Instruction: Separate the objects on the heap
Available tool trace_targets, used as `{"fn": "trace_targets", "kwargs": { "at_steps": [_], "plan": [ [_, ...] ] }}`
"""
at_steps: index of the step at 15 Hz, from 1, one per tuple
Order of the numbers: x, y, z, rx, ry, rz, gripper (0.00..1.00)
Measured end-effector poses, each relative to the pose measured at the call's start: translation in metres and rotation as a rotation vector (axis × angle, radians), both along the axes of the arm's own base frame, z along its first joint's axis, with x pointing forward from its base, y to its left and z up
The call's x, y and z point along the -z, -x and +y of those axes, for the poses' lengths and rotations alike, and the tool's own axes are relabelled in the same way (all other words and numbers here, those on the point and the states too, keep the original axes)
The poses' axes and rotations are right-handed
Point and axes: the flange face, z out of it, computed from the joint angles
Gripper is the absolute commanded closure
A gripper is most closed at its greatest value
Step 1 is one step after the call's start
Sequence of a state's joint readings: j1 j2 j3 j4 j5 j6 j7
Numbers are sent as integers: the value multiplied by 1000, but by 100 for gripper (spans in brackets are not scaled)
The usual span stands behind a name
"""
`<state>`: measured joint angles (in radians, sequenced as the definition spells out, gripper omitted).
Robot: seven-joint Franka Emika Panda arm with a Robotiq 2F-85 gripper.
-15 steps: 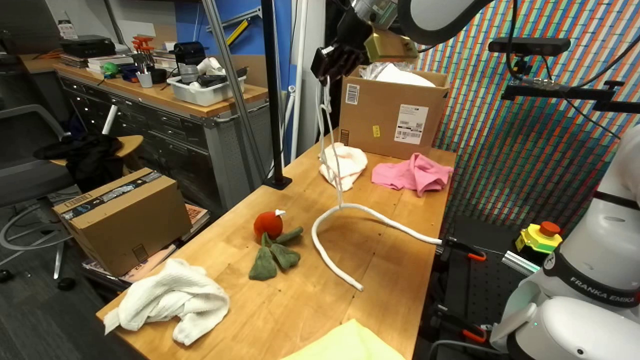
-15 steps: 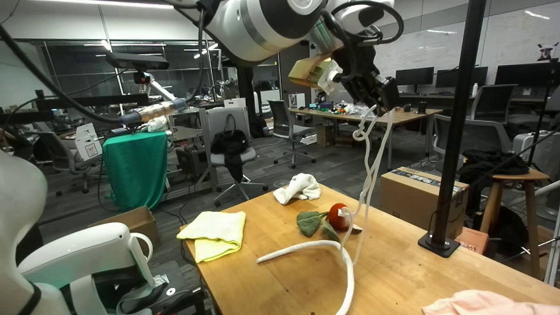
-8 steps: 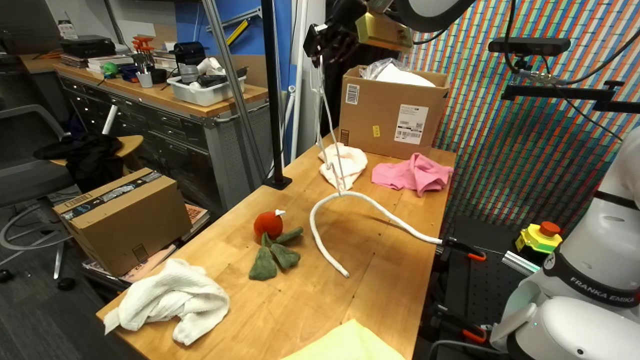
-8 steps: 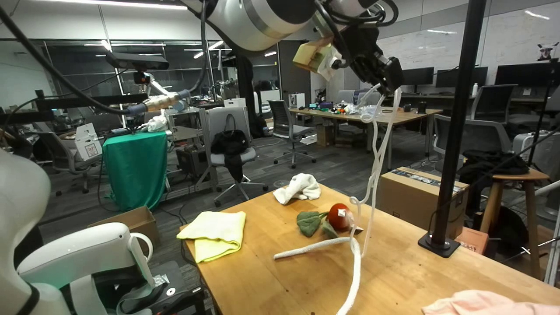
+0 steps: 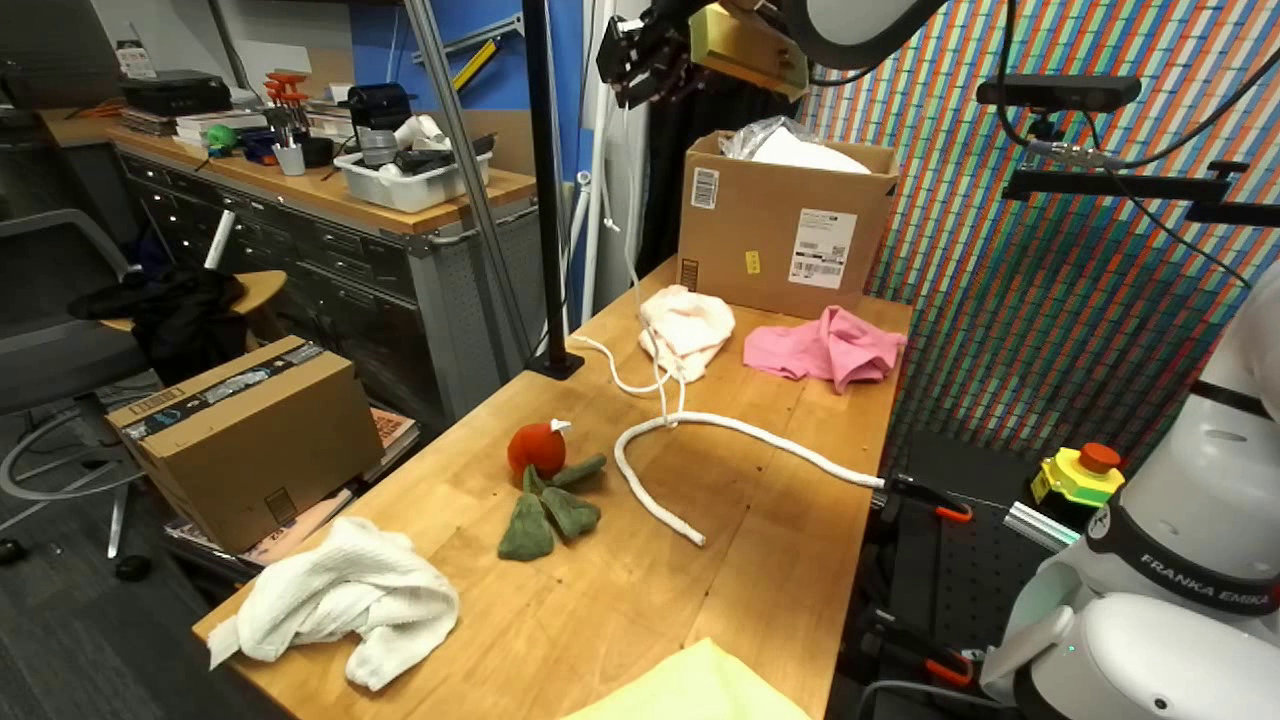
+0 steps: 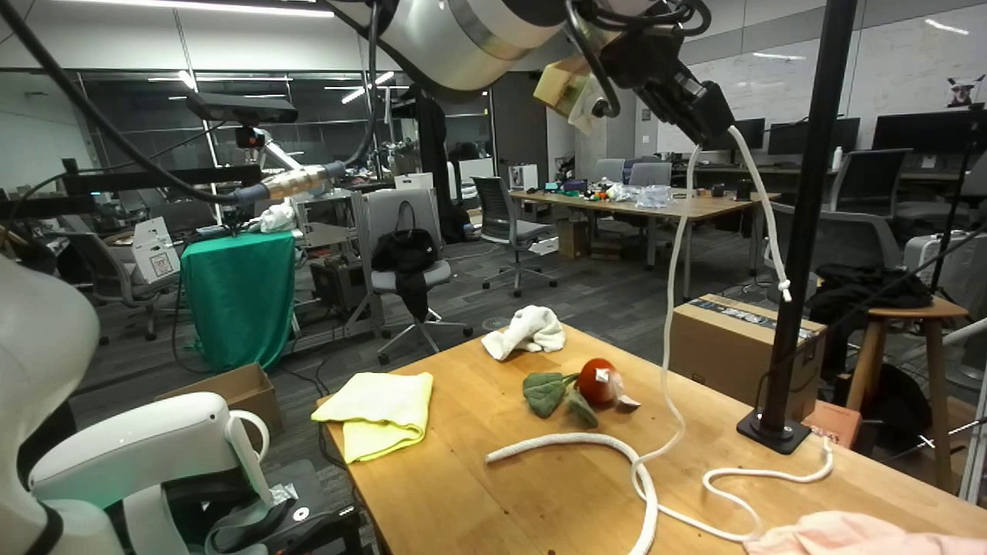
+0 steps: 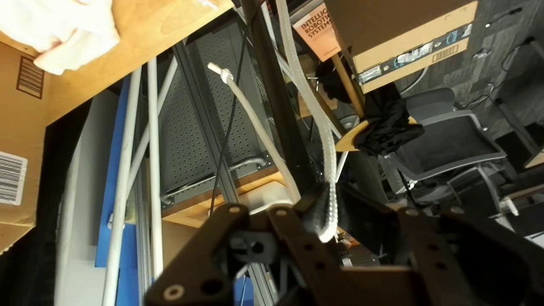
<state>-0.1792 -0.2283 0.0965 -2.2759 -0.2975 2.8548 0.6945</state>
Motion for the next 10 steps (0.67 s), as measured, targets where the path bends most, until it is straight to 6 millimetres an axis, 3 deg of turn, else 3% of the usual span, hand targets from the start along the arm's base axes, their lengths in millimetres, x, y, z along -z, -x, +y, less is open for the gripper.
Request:
{"fn": "trace_targets", "kwargs": {
  "at_steps": [7,10],
  "plan": [
    [21,-34,-10,73,45,-18,95],
    [40,-52,-9,84,79,-14,95]
  ]
}}
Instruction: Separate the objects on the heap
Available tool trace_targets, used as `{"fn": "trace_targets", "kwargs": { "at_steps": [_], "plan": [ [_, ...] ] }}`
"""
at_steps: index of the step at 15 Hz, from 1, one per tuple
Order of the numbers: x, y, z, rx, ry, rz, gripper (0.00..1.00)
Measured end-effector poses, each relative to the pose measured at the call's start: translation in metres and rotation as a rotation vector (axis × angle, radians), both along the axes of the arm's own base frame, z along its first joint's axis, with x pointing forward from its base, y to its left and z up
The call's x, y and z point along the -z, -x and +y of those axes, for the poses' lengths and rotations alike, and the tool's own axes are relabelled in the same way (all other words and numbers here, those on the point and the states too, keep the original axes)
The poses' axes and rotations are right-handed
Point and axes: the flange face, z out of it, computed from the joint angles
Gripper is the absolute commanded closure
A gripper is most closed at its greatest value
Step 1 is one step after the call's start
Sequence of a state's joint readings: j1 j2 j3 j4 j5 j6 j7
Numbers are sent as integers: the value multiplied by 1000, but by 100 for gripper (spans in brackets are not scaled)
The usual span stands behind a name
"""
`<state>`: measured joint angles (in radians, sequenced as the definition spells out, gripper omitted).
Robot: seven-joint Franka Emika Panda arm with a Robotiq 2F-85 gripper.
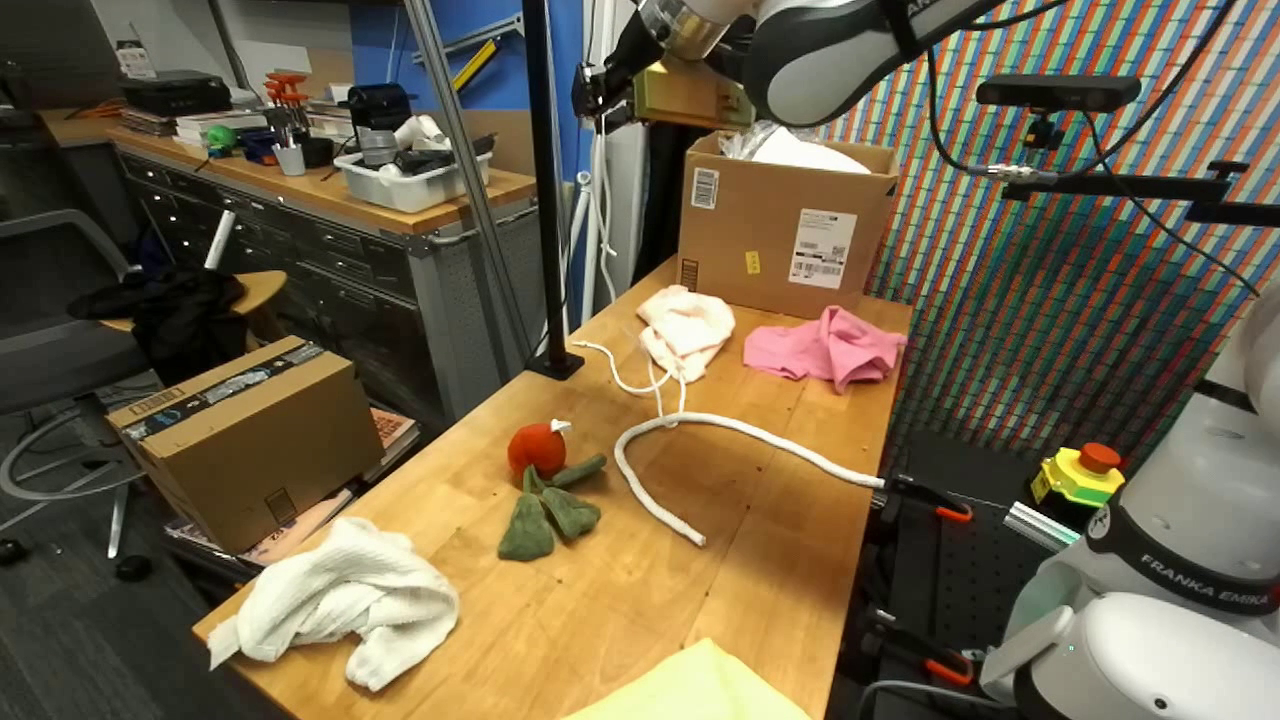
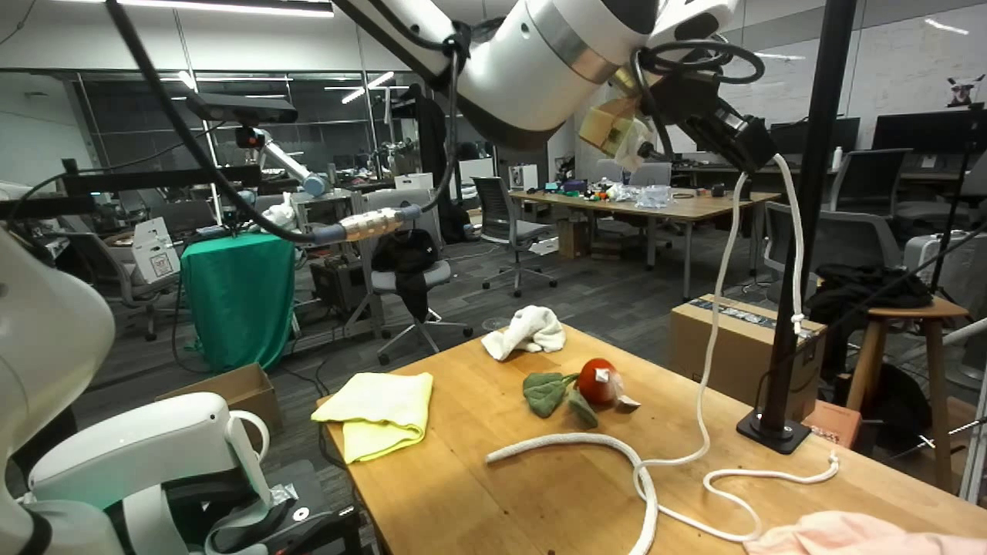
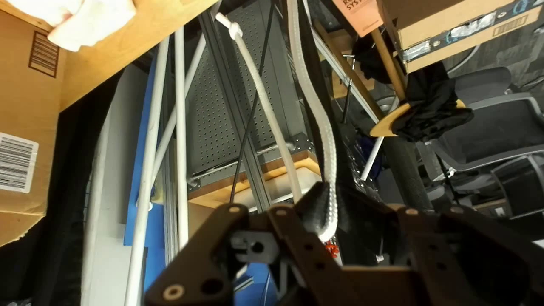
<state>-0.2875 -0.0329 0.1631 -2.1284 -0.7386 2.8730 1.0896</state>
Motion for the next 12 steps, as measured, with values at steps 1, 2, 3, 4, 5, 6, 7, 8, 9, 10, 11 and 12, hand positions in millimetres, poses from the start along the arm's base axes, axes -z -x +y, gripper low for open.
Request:
{"fn": "trace_targets", "kwargs": {
  "at_steps": [1,2,3,4,5,6,7,8,9,10,11,12],
  "plan": [
    [9,-7,0,4,11,5,95],
    [19,-14,0,10,23,14,95],
    [29,-22,-1,20,34,27,95],
    [41,-30,-2,31,43,42,95],
    [54,-39,-4,44,51,62,95],
    [68,-48,-6,58,55,86,95],
    [81,-55,-9,70,56,109,95],
    [96,-63,-11,81,56,134,95],
    [108,-69,-14,90,55,156,95],
    [121,-75,-17,100,55,177,95],
    [132,-81,-20,109,55,195,95],
    [142,-86,-23,119,55,211,95]
  ]
}}
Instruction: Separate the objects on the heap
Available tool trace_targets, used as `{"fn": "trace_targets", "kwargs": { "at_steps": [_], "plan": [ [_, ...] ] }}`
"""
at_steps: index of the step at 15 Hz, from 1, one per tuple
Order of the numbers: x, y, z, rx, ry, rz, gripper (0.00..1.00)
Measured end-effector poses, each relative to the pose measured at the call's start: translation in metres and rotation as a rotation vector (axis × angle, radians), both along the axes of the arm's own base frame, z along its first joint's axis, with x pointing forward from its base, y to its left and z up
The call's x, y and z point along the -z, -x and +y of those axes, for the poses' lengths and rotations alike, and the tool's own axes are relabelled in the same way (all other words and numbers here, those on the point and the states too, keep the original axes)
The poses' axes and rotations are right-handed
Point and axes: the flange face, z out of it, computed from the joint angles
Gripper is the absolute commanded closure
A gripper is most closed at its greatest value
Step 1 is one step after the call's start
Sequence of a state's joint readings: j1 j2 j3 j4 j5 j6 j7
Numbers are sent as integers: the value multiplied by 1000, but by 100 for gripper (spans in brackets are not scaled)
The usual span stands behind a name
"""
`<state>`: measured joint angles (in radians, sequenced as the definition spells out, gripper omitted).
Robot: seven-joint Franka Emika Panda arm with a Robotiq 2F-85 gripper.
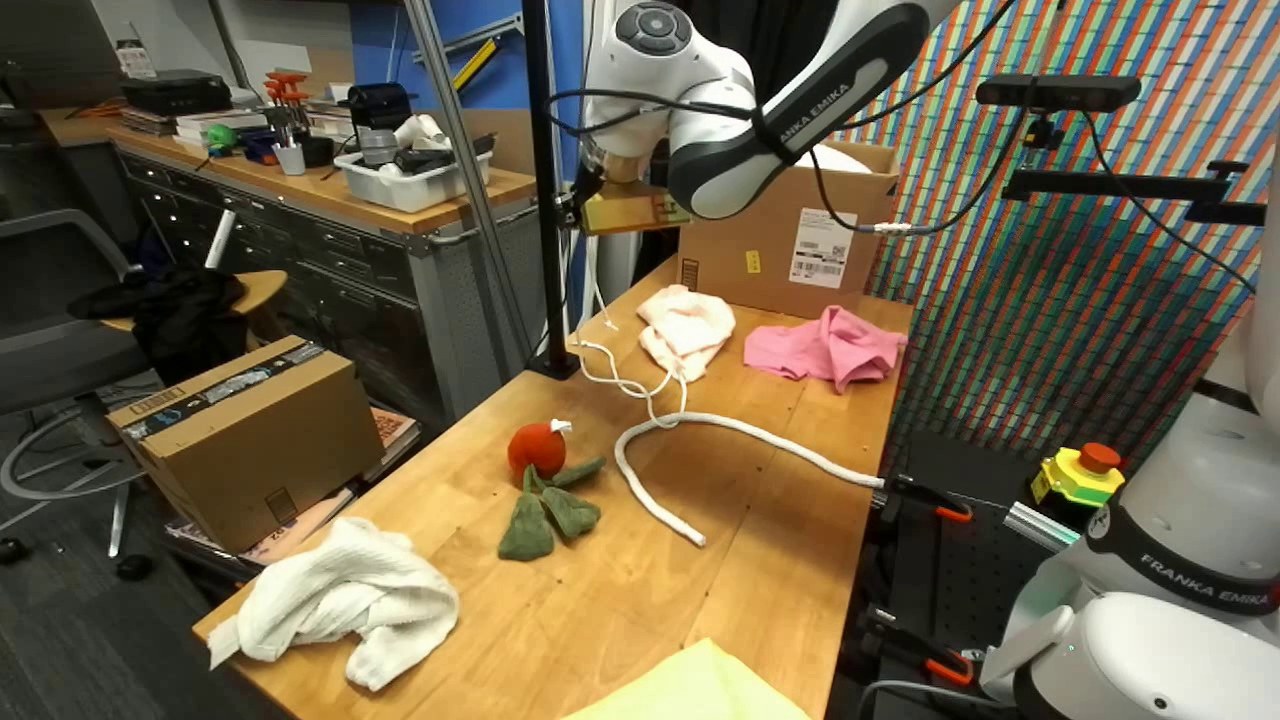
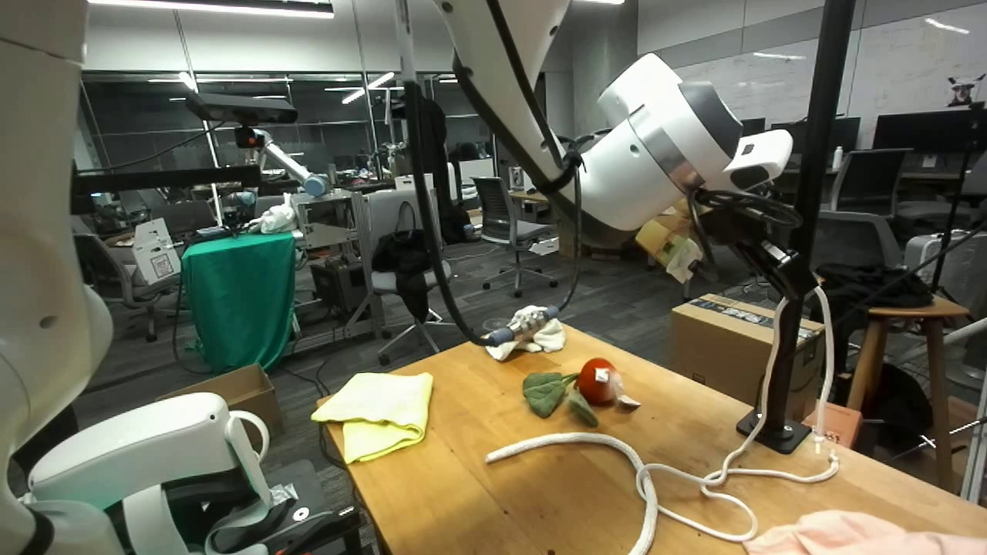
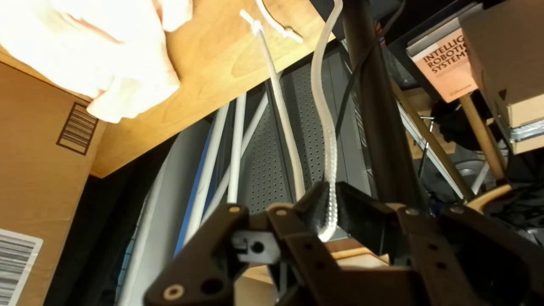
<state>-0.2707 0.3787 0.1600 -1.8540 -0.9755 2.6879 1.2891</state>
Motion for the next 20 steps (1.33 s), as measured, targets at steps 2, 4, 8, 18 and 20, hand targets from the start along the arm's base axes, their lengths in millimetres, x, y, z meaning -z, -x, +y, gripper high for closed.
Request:
{"fn": "trace_targets", "kwargs": {
  "at_steps": [2,4,8,18,20],
  "plan": [
    [17,-9,-5,20,0,28,95],
    [30,-16,-13,47,-11,50,95],
    [42,-30,-23,96,-14,63,95],
    [57,-38,-23,58,-3,149,24],
    [57,-38,-22,40,1,162,11]
  ]
}}
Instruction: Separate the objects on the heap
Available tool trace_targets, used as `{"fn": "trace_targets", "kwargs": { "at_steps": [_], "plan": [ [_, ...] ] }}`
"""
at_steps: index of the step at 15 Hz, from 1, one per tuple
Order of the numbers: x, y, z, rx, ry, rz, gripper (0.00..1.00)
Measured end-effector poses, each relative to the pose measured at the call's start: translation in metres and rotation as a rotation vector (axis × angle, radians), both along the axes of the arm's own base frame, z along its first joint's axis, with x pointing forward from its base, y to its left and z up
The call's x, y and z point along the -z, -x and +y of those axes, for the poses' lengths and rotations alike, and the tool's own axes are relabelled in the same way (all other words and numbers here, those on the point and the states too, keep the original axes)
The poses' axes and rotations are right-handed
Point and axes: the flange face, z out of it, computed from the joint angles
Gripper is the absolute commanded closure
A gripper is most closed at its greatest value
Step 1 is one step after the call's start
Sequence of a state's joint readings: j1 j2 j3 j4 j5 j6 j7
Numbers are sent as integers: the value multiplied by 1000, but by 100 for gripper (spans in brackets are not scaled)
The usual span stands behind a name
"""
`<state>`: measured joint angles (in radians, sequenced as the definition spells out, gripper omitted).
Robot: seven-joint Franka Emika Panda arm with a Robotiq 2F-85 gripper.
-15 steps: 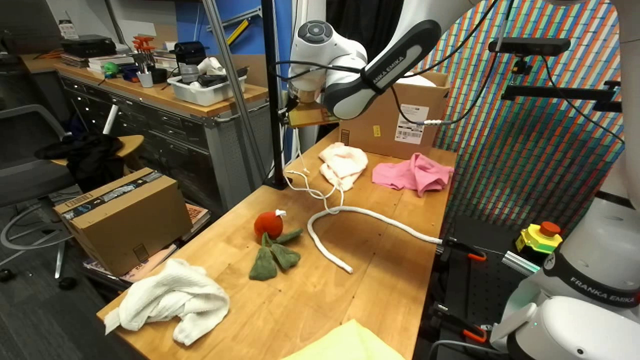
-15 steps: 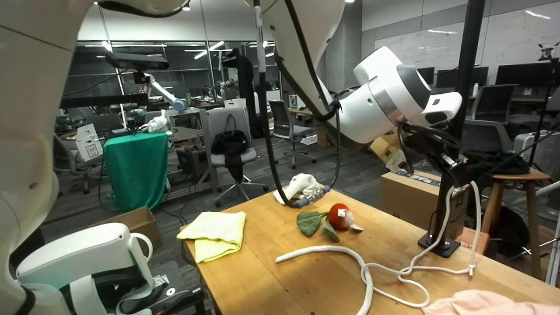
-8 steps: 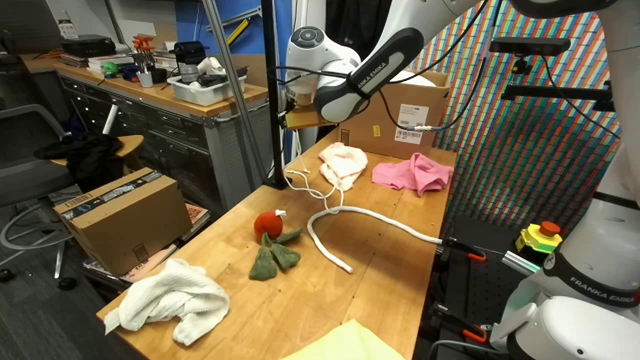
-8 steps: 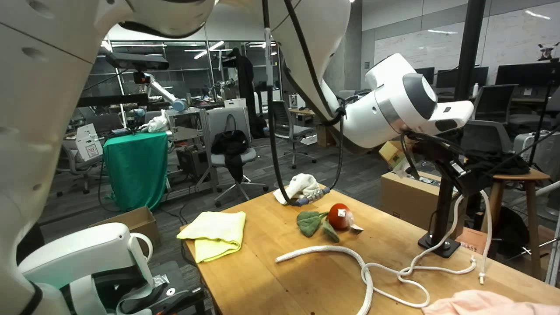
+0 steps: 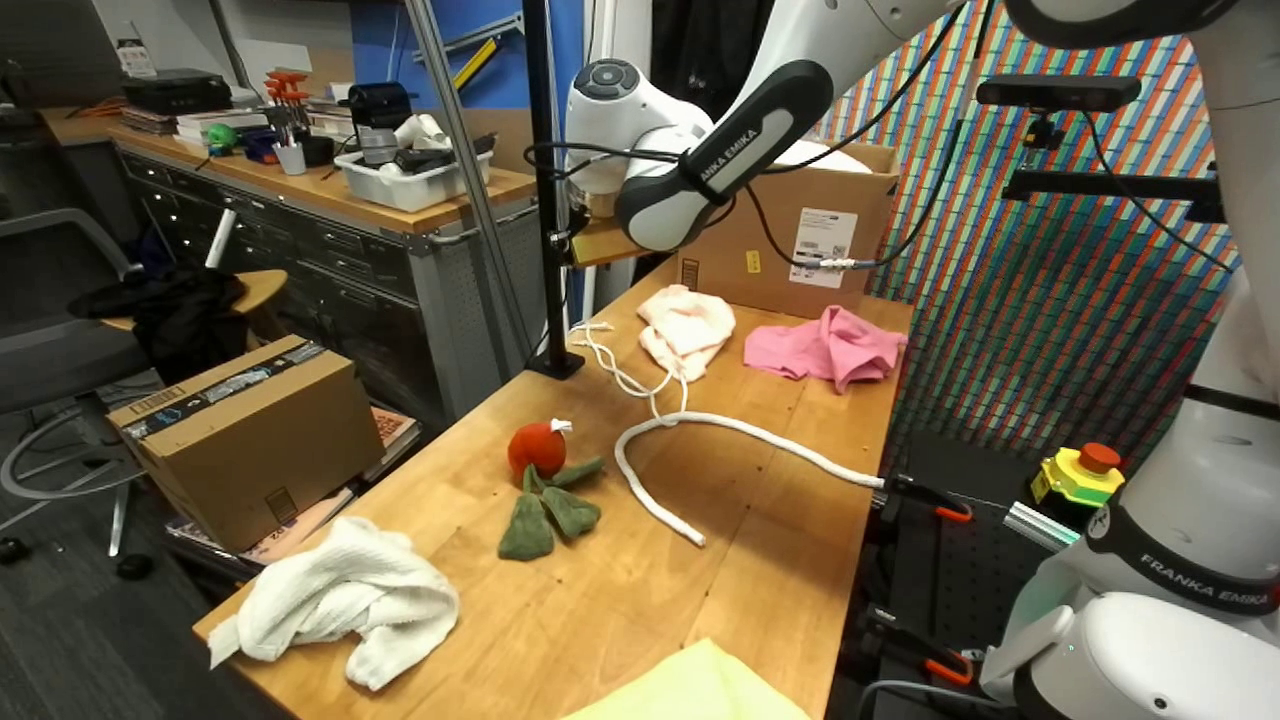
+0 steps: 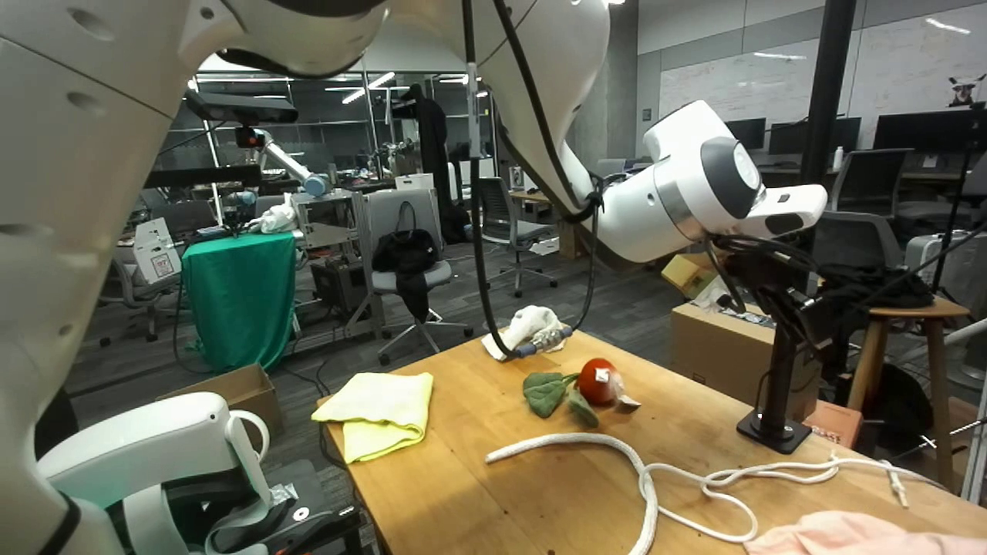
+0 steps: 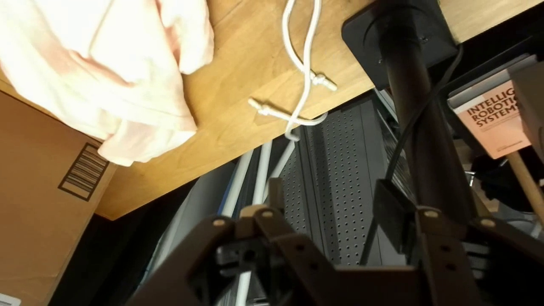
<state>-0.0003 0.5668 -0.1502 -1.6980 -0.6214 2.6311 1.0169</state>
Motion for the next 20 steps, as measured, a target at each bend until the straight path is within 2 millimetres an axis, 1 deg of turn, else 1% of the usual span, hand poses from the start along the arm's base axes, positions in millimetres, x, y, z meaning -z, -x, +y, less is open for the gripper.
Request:
{"fn": "trace_targets", "kwargs": {
  "at_steps": [1,2,6,9,12,18,20],
  "plan": [
    [0,0,0,-7,0,5,2],
    [-1,0,-1,-12,2,9,0],
    [1,2,-8,-30,-5,41,0],
    [10,14,-15,-53,-10,110,0],
    [23,40,-21,-92,-29,215,0],
    [49,113,-35,-250,-111,502,0],
    [58,133,-40,-303,-119,593,0]
  ]
}}
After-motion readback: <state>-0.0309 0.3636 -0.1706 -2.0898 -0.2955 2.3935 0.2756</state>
